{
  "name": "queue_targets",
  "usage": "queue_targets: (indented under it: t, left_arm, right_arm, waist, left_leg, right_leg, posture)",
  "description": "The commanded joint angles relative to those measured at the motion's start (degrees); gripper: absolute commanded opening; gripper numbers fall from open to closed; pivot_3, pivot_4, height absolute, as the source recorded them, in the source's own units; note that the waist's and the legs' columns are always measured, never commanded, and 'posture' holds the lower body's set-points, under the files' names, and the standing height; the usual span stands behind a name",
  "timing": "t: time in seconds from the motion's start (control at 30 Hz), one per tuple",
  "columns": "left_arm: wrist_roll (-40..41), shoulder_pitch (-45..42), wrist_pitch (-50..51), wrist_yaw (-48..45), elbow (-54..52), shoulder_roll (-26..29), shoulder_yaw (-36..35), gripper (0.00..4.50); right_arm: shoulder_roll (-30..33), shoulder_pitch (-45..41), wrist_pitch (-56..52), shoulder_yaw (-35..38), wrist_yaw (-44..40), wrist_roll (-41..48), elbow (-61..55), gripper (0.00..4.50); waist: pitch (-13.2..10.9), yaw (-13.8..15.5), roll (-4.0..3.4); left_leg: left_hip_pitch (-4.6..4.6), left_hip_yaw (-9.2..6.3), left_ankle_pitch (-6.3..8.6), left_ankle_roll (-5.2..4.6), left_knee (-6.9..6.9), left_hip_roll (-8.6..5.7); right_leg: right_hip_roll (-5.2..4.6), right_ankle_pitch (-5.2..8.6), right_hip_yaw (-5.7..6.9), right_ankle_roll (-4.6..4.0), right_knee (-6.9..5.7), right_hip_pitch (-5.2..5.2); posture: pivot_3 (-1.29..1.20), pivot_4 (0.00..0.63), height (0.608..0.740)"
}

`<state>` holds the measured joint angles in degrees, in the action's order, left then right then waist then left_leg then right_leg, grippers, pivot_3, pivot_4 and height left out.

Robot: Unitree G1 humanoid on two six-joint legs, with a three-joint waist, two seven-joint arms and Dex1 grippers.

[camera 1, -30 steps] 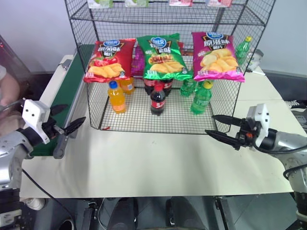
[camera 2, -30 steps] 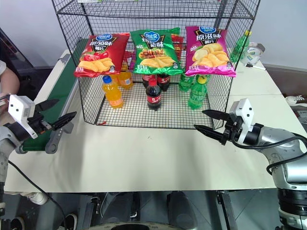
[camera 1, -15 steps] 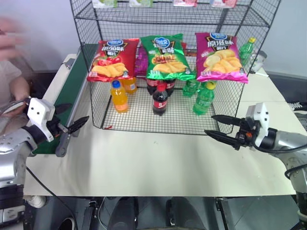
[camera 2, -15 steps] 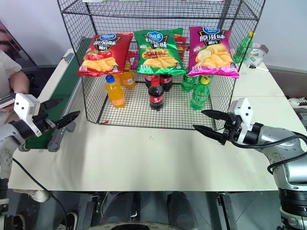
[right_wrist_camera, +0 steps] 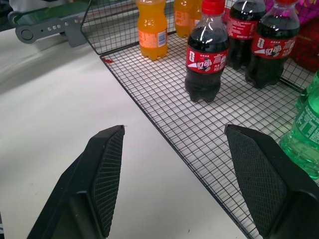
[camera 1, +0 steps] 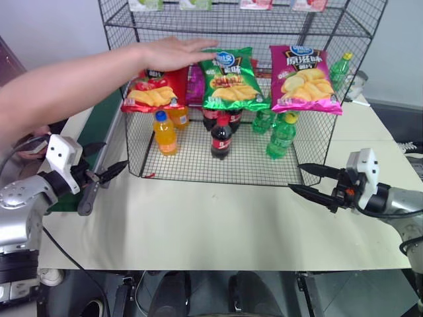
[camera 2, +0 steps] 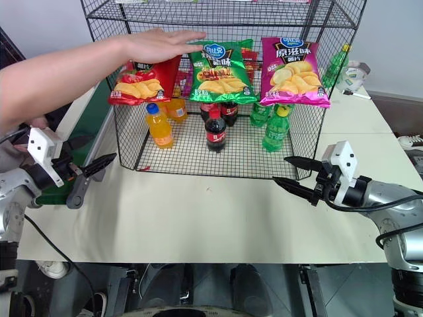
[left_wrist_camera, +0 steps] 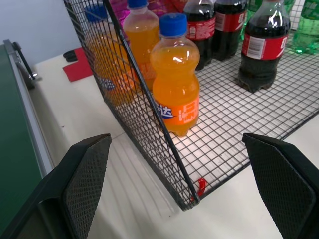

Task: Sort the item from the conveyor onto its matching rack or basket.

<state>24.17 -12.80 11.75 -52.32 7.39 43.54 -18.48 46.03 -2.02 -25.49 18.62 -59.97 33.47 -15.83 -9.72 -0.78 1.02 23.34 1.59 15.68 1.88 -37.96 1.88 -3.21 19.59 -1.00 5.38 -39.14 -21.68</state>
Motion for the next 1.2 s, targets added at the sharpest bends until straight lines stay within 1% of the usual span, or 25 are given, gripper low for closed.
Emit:
queue_targets:
  t: [0.03, 0.27, 0.5, 0.63, 0.77, 0.97, 1.07, 1.2]
  left_arm:
    - [-0.69, -1.24, -1.82, -0.04, 0.29, -0.2, 0.39, 4.5]
    - [-1.39, -1.0, -4.42, -0.04, 2.51, -2.24, 1.32, 4.5]
    - [-2.79, -5.73, -8.0, -0.46, 7.97, -3.63, 3.07, 4.5]
    - [-2.75, -6.95, -9.21, -0.99, 9.87, -4.28, 3.79, 4.5]
    - [-3.3, -7.64, -10.5, -1.37, 11.67, -5.06, 4.6, 4.5]
    - [-3.58, -9.38, -10.36, -1.38, 12.42, -4.66, 4.96, 4.5]
    - [-3.71, -9.15, -10.68, -1.12, 12.25, -4.42, 4.61, 4.5]
    - [-4.96, -9.6, -11.92, -0.03, 14.68, -3.78, 4.38, 4.5]
  right_arm:
    - [1.25, -0.14, 0.39, 1.9, 0.12, 0.86, -1.85, 3.33]
    - [2.5, -1.16, -1.67, 2.29, 1.76, 1.52, -3.33, 3.33]
    - [2.9, -2.06, -2.78, 2.25, 3.12, 1.84, -3.62, 3.33]
    - [2.8, -2.75, -0.64, 1.38, 2.65, 0.01, -1.19, 3.33]
    - [1.08, -3.76, 2.21, 0.37, 3.55, -1.66, 1.46, 3.33]
    - [-0.58, -3.36, 4.42, -0.64, 4.49, -3.07, 1.21, 3.33]
    - [-1.86, -4.52, 4.82, -2.09, 5.72, -3.62, 0.87, 3.33]
    - [-3.4, -6.63, 4.73, -4.62, 7.07, -4.29, 0.98, 3.33]
  waist:
    - [0.0, 0.01, 0.0]
    - [0.0, -0.07, 0.0]
    - [0.01, 0.19, 0.0]
    - [0.01, 0.11, 0.0]
    - [0.01, -0.11, 0.0]
    - [0.01, 0.06, 0.0]
    - [0.01, -0.05, 0.01]
    - [0.01, -0.21, 0.01]
  left_leg:
    - [0.0, 0.0, 0.0, 0.0, -0.01, 0.0]
    - [0.0, -0.01, 0.0, 0.0, -0.02, 0.0]
    - [0.0, -0.02, 0.0, 0.0, -0.06, -0.01]
    - [0.0, -0.01, 0.02, -0.04, -0.07, -0.03]
    - [-0.01, -0.01, 0.02, -0.03, -0.07, 0.0]
    - [0.0, -0.01, 0.02, -0.03, -0.1, 0.0]
    - [0.0, -0.01, 0.02, -0.03, -0.1, 0.0]
    - [-0.01, -0.01, 0.02, -0.03, -0.1, 0.02]
  right_leg:
    - [0.0, 0.0, 0.0, 0.0, 0.0, 0.01]
    - [0.0, 0.0, 0.0, 0.0, 0.0, 0.02]
    - [0.01, 0.0, 0.04, 0.01, 0.0, 0.05]
    - [0.0, 0.0, 0.04, 0.01, 0.02, 0.05]
    - [0.03, 0.0, 0.03, 0.01, 0.0, 0.04]
    - [0.04, -0.01, 0.03, 0.02, 0.0, 0.05]
    - [0.04, -0.01, 0.04, 0.02, 0.0, 0.06]
    - [0.05, -0.01, 0.02, 0.02, -0.04, 0.03]
  posture:
    - [0.0, 0.15, 0.739]
    - [0.0, 0.15, 0.739]
    - [0.0, 0.15, 0.739]
    - [0.0, 0.15, 0.739]
    - [0.0, 0.15, 0.739]
    - [0.0, 0.15, 0.739]
    - [0.0, 0.15, 0.739]
    - [0.0, 0.15, 0.739]
